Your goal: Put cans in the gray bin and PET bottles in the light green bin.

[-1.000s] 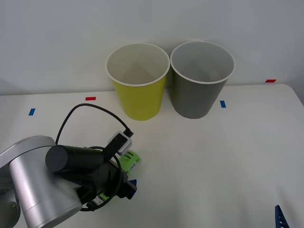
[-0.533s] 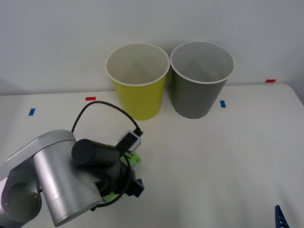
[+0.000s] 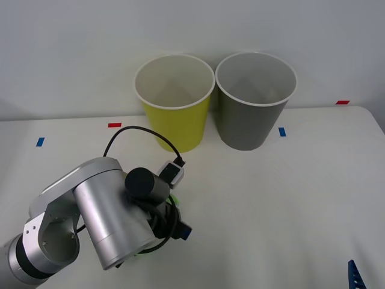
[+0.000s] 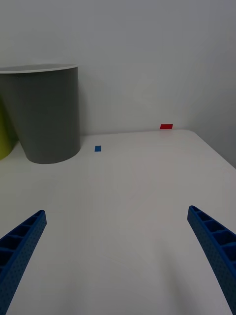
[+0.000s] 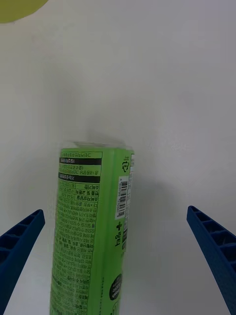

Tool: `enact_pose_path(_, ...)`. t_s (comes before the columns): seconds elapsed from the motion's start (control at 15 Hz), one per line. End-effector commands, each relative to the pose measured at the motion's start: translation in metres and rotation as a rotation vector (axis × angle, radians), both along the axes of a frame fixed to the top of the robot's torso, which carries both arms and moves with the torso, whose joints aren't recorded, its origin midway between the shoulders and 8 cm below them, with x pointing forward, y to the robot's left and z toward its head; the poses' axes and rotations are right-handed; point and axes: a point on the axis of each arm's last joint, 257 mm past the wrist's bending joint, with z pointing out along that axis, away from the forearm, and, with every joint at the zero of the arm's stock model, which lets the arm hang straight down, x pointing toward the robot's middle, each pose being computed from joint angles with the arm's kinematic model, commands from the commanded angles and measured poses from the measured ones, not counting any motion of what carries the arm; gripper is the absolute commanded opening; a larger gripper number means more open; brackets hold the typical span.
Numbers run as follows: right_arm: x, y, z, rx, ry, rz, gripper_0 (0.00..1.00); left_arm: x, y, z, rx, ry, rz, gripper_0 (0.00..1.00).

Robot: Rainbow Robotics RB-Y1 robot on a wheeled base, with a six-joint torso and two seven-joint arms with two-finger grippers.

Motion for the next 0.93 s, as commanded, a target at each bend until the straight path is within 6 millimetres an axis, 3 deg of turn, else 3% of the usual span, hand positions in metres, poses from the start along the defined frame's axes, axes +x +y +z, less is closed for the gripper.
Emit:
enact_pose_path(0.07, 0.000, 0.000, 0.000, 0.000, 0.000, 0.000, 1.00, 0.002, -0.003, -0.002, -0.004, 0.008, 0.014, 1.00)
enact_pose_path(0.53, 0.000, 0.000, 0.000, 0.000, 0.000, 0.000, 1.00, 0.014, -0.009, -0.007, 0.016, 0.022, 0.018, 1.00)
enact_pose_path(0.93, 0.000, 0.000, 0.000, 0.000, 0.000, 0.000, 1.00, 0.029, 0.008, -0.015, 0.068, -0.002, 0.066, 1.00)
